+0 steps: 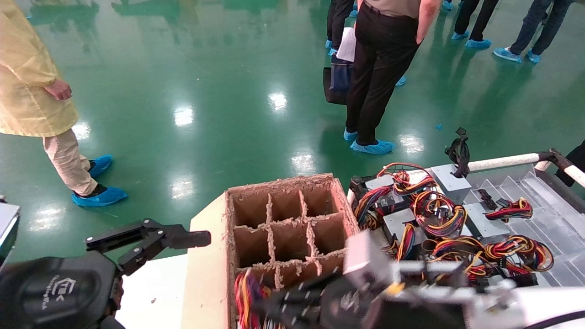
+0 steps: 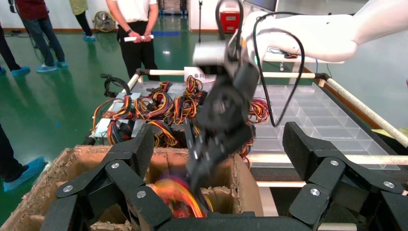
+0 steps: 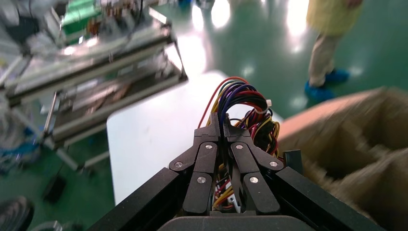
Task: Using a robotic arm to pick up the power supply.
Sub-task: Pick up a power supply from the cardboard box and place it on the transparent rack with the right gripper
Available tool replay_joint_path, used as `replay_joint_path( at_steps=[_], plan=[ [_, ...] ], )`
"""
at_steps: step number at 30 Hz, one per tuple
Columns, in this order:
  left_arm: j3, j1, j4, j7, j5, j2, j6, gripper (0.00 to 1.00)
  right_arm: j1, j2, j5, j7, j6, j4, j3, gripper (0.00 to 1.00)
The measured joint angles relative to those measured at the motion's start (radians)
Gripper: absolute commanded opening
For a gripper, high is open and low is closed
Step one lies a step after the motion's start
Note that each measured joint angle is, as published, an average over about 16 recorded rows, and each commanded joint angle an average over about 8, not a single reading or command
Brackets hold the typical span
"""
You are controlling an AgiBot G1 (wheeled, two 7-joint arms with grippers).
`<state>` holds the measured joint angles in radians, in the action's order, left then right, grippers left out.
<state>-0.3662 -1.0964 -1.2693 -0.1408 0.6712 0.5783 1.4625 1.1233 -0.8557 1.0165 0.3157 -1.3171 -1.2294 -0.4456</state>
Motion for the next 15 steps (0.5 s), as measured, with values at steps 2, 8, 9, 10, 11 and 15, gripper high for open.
replay_joint_path(
  at_steps=[2,8,9,10,11,15],
  plan=[
    [0.000,0.000,0.000,0.000,0.000,0.000,0.000,1.00,0.004,0.012,-0.038,-0.005,-0.006,0.002,0.025,0.00],
    [0.000,0.000,0.000,0.000,0.000,0.000,0.000,1.00,0.036,0.051,-0.142,-0.021,-0.033,0.024,0.098,0.00],
    [0.000,0.000,0.000,0.000,0.000,0.000,0.000,1.00,0.045,0.058,-0.155,-0.023,-0.039,0.030,0.109,0.00],
    [0.000,0.000,0.000,0.000,0.000,0.000,0.000,1.00,0.055,0.066,-0.168,-0.026,-0.047,0.037,0.119,0.00],
    [0.000,0.000,0.000,0.000,0.000,0.000,0.000,1.00,0.065,0.074,-0.180,-0.029,-0.056,0.045,0.128,0.00],
    [0.000,0.000,0.000,0.000,0.000,0.000,0.000,1.00,0.117,0.113,-0.211,-0.040,-0.096,0.086,0.161,0.00]
  ],
)
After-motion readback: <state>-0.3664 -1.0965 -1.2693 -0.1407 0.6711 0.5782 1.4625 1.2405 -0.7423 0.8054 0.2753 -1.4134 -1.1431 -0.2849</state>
